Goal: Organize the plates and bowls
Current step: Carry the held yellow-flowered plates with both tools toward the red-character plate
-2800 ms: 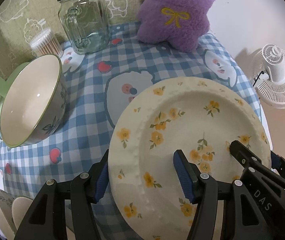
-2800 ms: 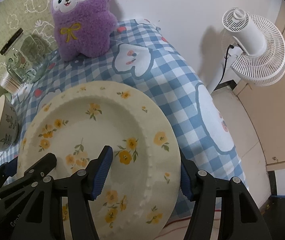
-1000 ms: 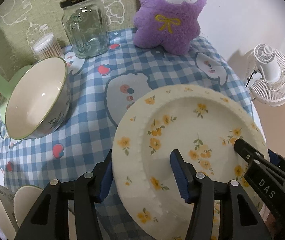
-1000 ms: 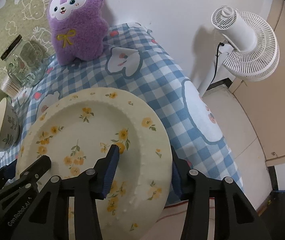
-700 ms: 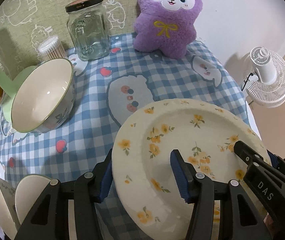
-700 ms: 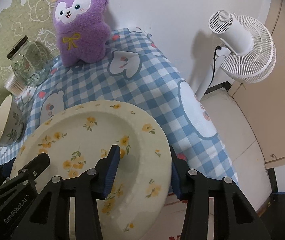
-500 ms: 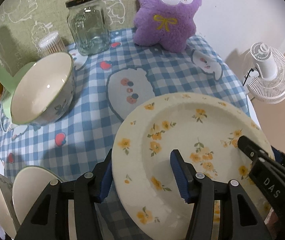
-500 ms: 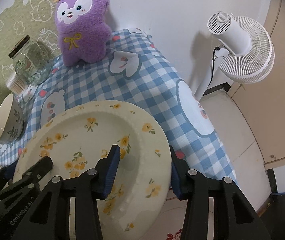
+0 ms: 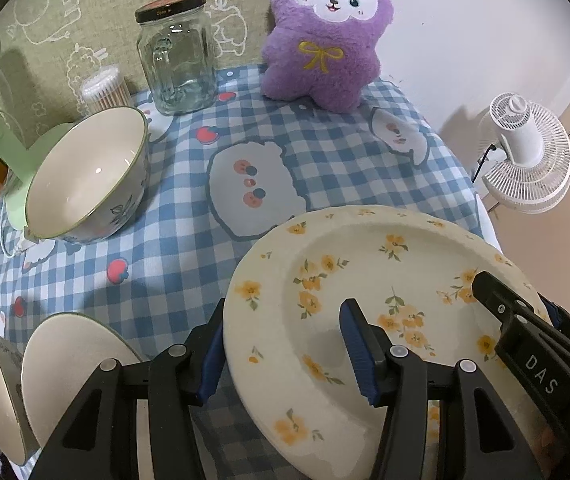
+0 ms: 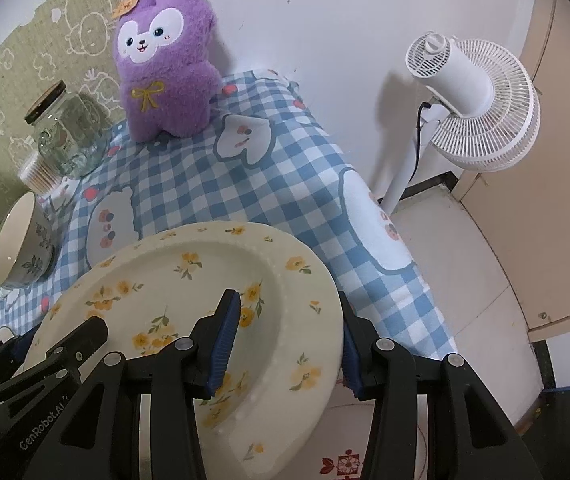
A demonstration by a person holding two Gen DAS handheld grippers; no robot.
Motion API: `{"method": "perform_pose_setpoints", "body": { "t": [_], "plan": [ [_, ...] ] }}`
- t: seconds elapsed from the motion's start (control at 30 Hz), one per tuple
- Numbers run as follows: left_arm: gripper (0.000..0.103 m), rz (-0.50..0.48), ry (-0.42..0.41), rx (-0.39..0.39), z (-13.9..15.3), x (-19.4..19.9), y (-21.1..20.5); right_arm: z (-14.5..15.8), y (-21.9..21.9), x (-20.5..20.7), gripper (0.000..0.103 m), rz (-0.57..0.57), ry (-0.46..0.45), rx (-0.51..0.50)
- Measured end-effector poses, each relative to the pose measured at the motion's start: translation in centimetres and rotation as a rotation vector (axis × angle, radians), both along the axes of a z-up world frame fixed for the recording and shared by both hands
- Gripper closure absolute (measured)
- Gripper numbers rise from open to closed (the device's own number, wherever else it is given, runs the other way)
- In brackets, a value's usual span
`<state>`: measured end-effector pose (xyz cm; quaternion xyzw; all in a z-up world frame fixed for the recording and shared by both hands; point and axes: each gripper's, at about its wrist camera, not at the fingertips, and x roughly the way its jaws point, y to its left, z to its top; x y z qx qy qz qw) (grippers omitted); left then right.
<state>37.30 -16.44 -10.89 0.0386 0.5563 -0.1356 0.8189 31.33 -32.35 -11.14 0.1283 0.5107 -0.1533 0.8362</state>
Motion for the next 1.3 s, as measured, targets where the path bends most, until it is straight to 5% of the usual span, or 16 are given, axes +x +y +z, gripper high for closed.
{"method": "perform_pose_setpoints", "body": {
  "t": [1.3],
  "plan": [
    [0.049, 0.071, -0.294, -0.072, 6.1, -12.8, 4.1, 6.2, 4.1, -12.5, 0.054, 0.071, -0.306, -0.066]
  ]
}}
